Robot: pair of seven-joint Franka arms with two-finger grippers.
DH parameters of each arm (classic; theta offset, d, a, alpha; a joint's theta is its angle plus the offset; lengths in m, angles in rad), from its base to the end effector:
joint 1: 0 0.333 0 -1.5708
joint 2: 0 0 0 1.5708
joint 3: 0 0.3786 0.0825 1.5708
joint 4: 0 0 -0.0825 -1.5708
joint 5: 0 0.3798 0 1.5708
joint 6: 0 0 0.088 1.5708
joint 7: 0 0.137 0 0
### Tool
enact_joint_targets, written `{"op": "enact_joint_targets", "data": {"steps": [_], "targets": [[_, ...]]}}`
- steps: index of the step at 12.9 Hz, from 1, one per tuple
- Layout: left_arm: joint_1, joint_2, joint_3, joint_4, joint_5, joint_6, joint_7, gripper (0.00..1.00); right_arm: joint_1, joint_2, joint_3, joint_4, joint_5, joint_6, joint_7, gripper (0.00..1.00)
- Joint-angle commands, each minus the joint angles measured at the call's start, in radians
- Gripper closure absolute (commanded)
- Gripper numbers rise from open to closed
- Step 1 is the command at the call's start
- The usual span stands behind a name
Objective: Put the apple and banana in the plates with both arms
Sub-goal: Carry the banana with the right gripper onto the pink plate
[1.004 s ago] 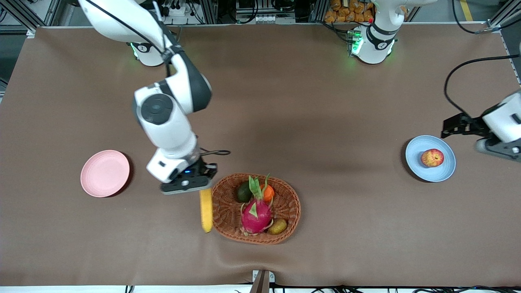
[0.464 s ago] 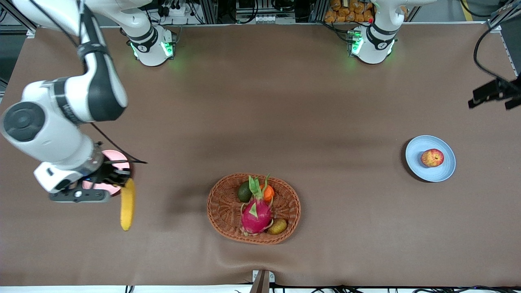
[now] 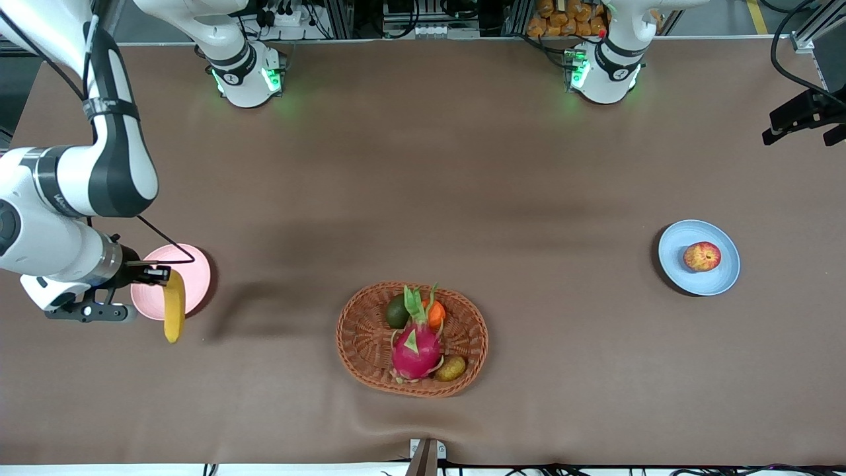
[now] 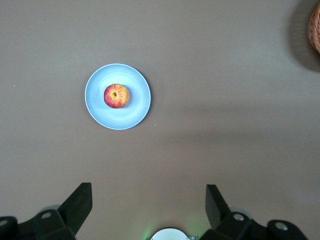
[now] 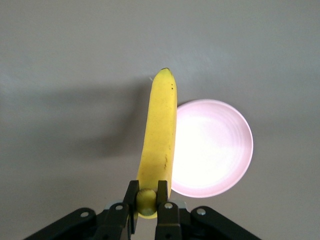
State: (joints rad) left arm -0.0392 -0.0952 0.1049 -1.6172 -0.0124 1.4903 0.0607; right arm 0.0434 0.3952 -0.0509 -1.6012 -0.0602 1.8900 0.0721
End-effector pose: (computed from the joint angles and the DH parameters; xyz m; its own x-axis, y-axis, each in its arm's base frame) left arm 0.5041 0.0346 0.6787 0.9995 0.0032 -0.0308 0.0039 -0.9997 0.0242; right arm 0.6748 -0.0068 0.4240 0.9932 -0.0586 -0.1010 -0.0504 -0.9954 0.0818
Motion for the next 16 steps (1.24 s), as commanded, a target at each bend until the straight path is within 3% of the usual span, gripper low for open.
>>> {"op": "enact_joint_targets", "data": {"steps": [1,7,8,9,10,11,16], "targets": [[0.001,0.011,-0.052,-0.001,0.028,0.033,-0.138,0.0,-0.054,-0.044,0.017,-0.108,-0.01,0.012,-0.008,1.0],[0.009,0.003,-0.077,0.02,0.014,0.03,-0.08,0.0,-0.108,-0.033,0.019,-0.181,-0.009,0.049,-0.029,1.0],[0.007,0.003,-0.08,0.017,0.014,0.028,-0.12,0.0,-0.109,-0.032,0.019,-0.206,-0.009,0.07,-0.029,0.83],[0.009,0.006,-0.08,0.016,0.014,0.028,-0.116,0.0,-0.111,-0.032,0.019,-0.213,-0.009,0.077,-0.029,0.49],[0.009,0.008,-0.079,0.014,0.014,0.028,-0.114,0.0,-0.112,-0.03,0.019,-0.215,-0.006,0.077,-0.029,0.06],[0.009,0.008,-0.08,0.013,0.014,0.028,-0.116,0.0,-0.12,-0.029,0.019,-0.214,-0.003,0.077,-0.029,0.0],[0.007,0.008,-0.08,0.013,0.011,0.028,-0.12,0.0,-0.122,-0.029,0.022,-0.21,0.005,0.069,-0.028,0.0]]}}
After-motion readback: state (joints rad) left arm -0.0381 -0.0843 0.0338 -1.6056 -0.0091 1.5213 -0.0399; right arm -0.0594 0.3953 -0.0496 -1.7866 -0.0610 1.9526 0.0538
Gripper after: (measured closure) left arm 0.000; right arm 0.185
